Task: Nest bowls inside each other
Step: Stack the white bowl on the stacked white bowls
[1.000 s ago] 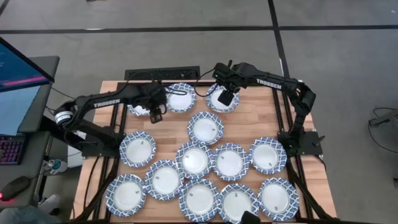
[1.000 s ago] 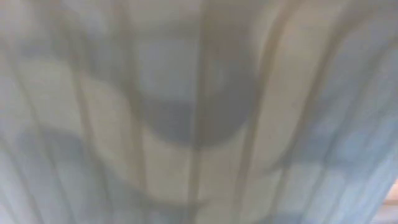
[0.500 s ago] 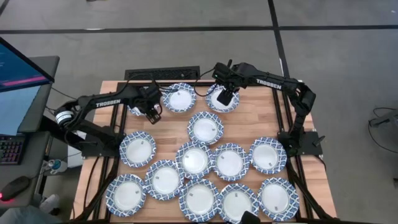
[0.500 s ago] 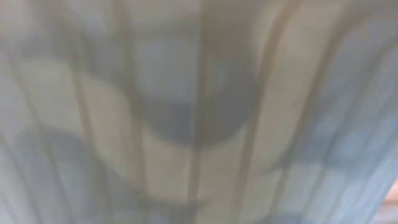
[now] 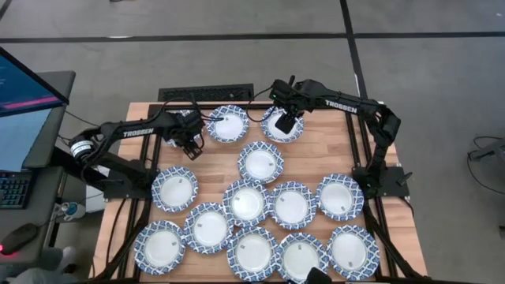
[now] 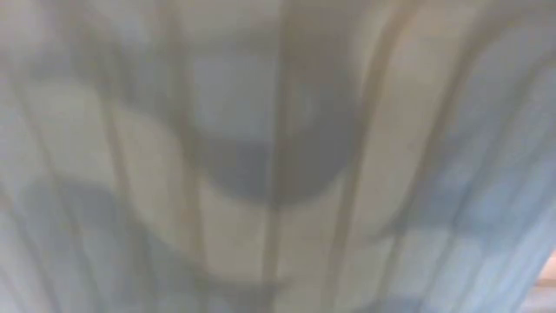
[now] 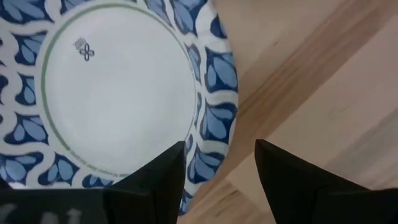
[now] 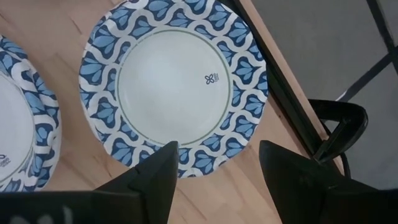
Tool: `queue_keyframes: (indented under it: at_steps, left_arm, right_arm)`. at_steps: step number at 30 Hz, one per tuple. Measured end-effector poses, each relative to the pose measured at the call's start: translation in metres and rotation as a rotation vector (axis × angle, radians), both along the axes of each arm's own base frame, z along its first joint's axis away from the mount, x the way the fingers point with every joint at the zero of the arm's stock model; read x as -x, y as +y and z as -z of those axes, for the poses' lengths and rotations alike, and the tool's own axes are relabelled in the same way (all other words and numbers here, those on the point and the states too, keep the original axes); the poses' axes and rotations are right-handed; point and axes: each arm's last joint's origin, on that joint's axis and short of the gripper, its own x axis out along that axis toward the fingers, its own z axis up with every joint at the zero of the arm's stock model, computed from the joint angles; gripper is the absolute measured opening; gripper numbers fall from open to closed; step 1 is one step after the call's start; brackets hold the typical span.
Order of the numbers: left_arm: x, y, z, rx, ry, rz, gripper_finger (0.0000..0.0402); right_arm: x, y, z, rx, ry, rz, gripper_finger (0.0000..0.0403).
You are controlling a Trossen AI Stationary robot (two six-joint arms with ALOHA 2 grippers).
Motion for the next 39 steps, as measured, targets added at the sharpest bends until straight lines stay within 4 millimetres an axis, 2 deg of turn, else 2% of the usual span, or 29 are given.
queue_keyframes:
  at_steps: [4,8,11,15,19,23,27,30,34,39]
  left_arm:
    - [0.0,0.001,0.002,-0.025,0.008,0.023,0.0178]
    - [0.005,-0.003,0.016,-0.015,0.015,0.061,0.0145]
    - [0.01,-0.005,0.022,-0.008,0.046,0.07,0.0104]
    - [0.008,-0.005,0.016,-0.032,0.082,0.111,0.0026]
    - [-0.008,-0.002,-0.004,-0.08,0.044,0.16,0.0007]
    - [-0.03,-0.005,-0.041,-0.131,-0.013,0.231,0.0002]
    - [-0.057,-0.019,-0.081,-0.232,-0.088,0.404,0.0001]
    - [-0.074,-0.03,-0.097,-0.322,-0.077,0.533,0.0]
    - [-0.091,-0.036,-0.082,-0.303,0.01,0.725,0.0]
    - [-0.111,-0.03,-0.041,-0.238,0.169,0.807,0.0]
  right_arm:
    - [0.0,0.0,0.0,0.0,-0.001,0.004,0.0248]
    - [0.0,0.0,0.0,0.0,-0.001,0.004,0.0248]
    - [0.0,0.0,0.0,0.0,-0.001,0.004,0.0248]
    - [0.0,0.0,0.0,0.0,-0.001,0.004,0.0248]
    - [0.001,-0.001,0.0,-0.002,0.001,0.007,0.0248]
    - [0.006,-0.005,0.0,-0.014,0.023,0.016,0.0248]
    - [0.011,-0.012,0.0,-0.017,0.027,0.037,0.0248]
    - [0.014,-0.017,0.0,-0.018,0.027,0.054,0.0248]
    - [0.018,-0.023,0.001,-0.019,0.03,0.065,0.0248]
    - [0.02,-0.023,0.001,-0.029,0.046,0.068,0.0248]
